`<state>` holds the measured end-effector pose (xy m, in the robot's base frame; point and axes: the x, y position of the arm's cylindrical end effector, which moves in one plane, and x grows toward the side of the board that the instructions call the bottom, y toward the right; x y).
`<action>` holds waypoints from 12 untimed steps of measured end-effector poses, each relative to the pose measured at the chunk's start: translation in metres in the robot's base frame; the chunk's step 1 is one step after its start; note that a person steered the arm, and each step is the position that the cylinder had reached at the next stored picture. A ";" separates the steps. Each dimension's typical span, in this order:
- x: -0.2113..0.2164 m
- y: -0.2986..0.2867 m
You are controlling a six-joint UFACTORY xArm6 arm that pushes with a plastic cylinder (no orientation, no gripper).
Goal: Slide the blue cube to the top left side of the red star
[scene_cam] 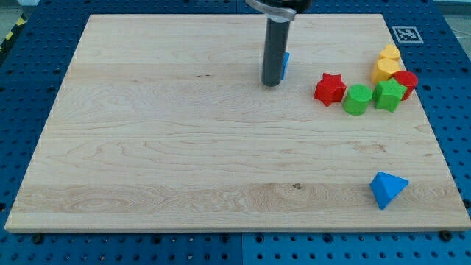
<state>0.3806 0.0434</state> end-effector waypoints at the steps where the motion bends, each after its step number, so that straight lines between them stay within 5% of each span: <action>1: 0.001 -0.046; 3: -0.039 -0.047; 6: -0.033 0.044; 9: -0.100 0.025; 12: -0.078 0.066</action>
<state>0.3023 0.1089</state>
